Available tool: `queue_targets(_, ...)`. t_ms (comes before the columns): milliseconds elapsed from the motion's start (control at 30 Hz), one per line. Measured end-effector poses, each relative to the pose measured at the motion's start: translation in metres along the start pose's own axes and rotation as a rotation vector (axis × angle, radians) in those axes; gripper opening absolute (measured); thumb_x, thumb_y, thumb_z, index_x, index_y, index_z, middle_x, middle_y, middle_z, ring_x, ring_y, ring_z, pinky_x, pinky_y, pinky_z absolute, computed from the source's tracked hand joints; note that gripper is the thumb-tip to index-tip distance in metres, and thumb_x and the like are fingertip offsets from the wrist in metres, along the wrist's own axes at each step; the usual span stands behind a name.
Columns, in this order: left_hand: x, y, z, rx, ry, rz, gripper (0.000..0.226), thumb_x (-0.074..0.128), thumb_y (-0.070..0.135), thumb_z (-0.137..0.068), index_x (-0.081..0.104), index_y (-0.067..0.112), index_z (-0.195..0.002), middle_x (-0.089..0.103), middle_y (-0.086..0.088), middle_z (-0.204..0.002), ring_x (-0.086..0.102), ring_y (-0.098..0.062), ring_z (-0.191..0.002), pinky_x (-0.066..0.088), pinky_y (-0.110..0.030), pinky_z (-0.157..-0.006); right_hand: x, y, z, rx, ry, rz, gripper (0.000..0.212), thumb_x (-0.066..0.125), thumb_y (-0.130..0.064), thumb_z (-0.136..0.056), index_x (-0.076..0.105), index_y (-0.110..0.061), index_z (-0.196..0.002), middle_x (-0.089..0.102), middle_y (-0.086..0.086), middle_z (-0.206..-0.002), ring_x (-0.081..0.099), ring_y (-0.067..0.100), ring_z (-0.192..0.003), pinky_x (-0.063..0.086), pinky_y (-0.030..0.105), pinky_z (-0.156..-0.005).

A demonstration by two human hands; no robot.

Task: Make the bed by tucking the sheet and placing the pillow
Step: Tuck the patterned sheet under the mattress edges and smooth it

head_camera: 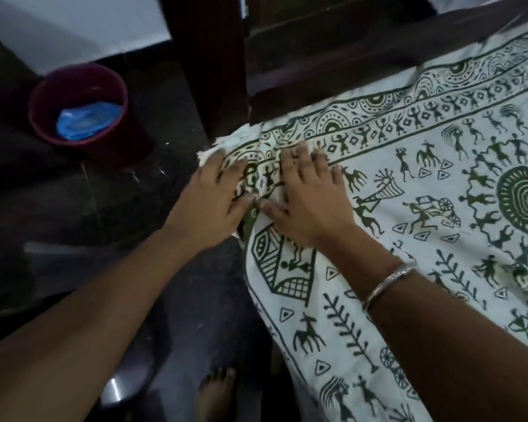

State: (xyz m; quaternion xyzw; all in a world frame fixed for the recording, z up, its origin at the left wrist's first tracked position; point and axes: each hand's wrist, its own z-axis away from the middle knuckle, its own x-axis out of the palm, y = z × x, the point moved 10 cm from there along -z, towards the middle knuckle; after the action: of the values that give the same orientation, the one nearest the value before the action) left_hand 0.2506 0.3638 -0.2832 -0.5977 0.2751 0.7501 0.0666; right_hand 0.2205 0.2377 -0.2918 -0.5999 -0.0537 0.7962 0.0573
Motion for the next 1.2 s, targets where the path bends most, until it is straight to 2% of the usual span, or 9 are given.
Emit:
queue_targets(200,0.002,-0.009,-0.015,-0.108,0.022,0.101,0.069,0.039,0.05,-0.094,0.022,0.01,-0.147,0.018,-0.009,-0.154,0.026,-0.028,-0.138,0.034,-0.043,-0.104,0.013,-0.041,-0.005,-0.114,0.016,0.137,0.091,0.025,-0.066,-0.085,-0.002,-0.01,-0.15,-0.008,0.014,-0.158,-0.01,0.032,-0.145,-0.004,0.056,-0.113)
queue_targets(367,-0.022,-0.005,-0.026,-0.052,0.142,-0.009,0.057,0.039,0.041,-0.096,0.037,0.005,-0.141,0.043,-0.016,-0.137,0.044,-0.034,-0.122,0.04,-0.045,-0.1,-0.013,-0.037,-0.023,-0.148,0.13,0.102,0.078,0.029,-0.056,-0.088,0.011,-0.013,-0.151,0.005,0.003,-0.16,0.0,0.027,-0.146,0.0,0.057,-0.113)
queue_targets(500,-0.007,-0.005,-0.034,-0.075,0.026,0.209,0.052,0.043,0.028,-0.094,0.037,0.005,-0.14,0.041,-0.013,-0.138,0.047,-0.027,-0.119,0.042,-0.037,-0.097,-0.015,-0.054,-0.044,-0.318,0.039,0.121,0.084,0.037,-0.058,-0.082,0.014,-0.014,-0.151,0.015,0.003,-0.158,0.008,0.023,-0.145,0.006,0.054,-0.116)
queue_targets(667,0.013,-0.019,-0.049,-0.231,-0.177,0.192,0.043,0.049,0.018,-0.083,0.047,0.007,-0.124,0.049,-0.013,-0.123,0.05,-0.023,-0.103,0.033,-0.026,-0.076,-0.013,-0.059,-0.057,-0.303,-0.154,0.214,0.098,0.039,-0.078,-0.07,0.025,-0.021,-0.148,0.031,0.001,-0.15,0.023,0.023,-0.14,0.008,0.053,-0.115)
queue_targets(833,0.023,-0.039,-0.053,-0.391,-0.325,0.412,0.032,0.039,0.002,-0.095,0.05,-0.009,-0.124,0.054,-0.024,-0.124,0.052,-0.032,-0.107,0.033,-0.025,-0.08,-0.015,-0.074,-0.086,-0.247,-0.296,0.292,0.073,0.046,-0.07,-0.081,0.047,-0.019,-0.135,0.053,0.004,-0.132,0.044,0.025,-0.127,0.022,0.045,-0.11)
queue_targets(933,0.017,-0.041,-0.054,-0.402,-0.262,0.403,0.034,0.037,0.007,-0.098,0.048,-0.007,-0.127,0.051,-0.026,-0.13,0.049,-0.035,-0.116,0.03,-0.022,-0.081,-0.011,-0.073,-0.088,-0.237,-0.382,0.193,0.075,0.052,-0.07,-0.078,0.05,-0.018,-0.132,0.056,0.006,-0.127,0.048,0.025,-0.121,0.027,0.042,-0.107)
queue_targets(1033,0.015,-0.024,-0.047,-0.32,-0.16,0.257,0.035,0.041,0.025,-0.096,0.05,0.005,-0.123,0.055,-0.018,-0.123,0.053,-0.033,-0.109,0.038,-0.028,-0.081,-0.003,-0.06,-0.077,-0.315,-0.377,0.241,0.093,0.055,-0.072,-0.072,0.032,-0.02,-0.145,0.037,0.003,-0.148,0.026,0.024,-0.14,0.009,0.05,-0.116)
queue_targets(1100,0.009,-0.013,-0.034,-0.304,0.001,0.105,0.045,0.042,0.033,-0.091,0.046,0.009,-0.128,0.051,-0.015,-0.126,0.049,-0.035,-0.113,0.04,-0.041,-0.09,0.001,-0.051,-0.069,-0.362,-0.295,0.215,0.096,0.056,-0.064,-0.075,0.017,-0.02,-0.15,0.022,0.002,-0.156,0.012,0.022,-0.145,0.003,0.049,-0.117)
queue_targets(1200,0.001,-0.014,-0.013,-0.352,0.163,0.084,0.058,0.049,0.037,-0.086,0.038,0.01,-0.137,0.042,-0.017,-0.132,0.042,-0.039,-0.117,0.037,-0.048,-0.094,-0.018,-0.053,-0.062,-0.437,-0.032,0.085,0.084,0.058,-0.05,-0.073,0.031,-0.014,-0.145,0.033,0.01,-0.148,0.03,0.03,-0.136,0.018,0.044,-0.115)
